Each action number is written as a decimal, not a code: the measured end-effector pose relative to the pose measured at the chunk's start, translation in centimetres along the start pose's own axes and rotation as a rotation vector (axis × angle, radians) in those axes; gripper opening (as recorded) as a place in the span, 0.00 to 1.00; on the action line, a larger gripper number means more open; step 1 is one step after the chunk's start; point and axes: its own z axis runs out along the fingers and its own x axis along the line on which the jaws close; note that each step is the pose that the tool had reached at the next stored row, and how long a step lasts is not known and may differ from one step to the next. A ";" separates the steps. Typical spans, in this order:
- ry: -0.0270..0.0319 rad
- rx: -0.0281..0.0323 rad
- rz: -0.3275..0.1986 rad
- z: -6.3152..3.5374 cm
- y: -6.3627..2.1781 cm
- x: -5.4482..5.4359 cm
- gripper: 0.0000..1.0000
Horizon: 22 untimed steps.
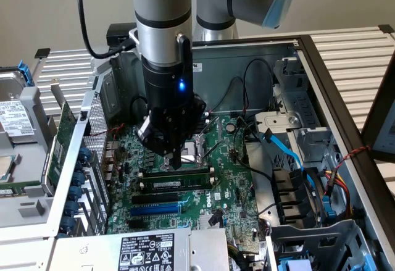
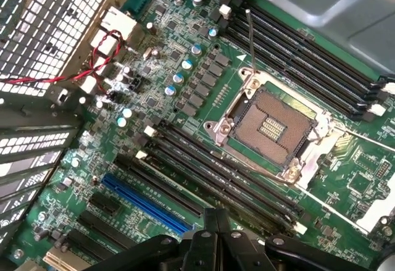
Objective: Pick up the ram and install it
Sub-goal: 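Press down the ram until it locks into place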
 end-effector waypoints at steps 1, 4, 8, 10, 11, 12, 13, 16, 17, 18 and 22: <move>0.0003 -0.0003 0.016 0.01 0.00 0.0 0.11; 0.0011 -0.0010 0.065 0.04 0.00 0.0 0.11; 0.0022 -0.0021 0.129 0.08 0.00 0.0 0.11; 0.0028 -0.0026 0.163 0.10 0.00 0.0 0.11; 0.0031 -0.0028 0.178 0.11 0.00 0.0 0.11; 0.0034 -0.0031 0.196 0.12 0.00 0.0 0.11; 0.0036 -0.0033 0.212 0.14 0.00 0.0 0.11; 0.0045 -0.0041 0.260 0.17 0.00 0.0 0.11; 0.0047 -0.0044 0.276 0.19 0.00 0.0 0.11; 0.0051 -0.0046 0.292 0.20 0.00 0.0 0.11; 0.0061 -0.0056 0.355 0.25 0.01 0.0 0.11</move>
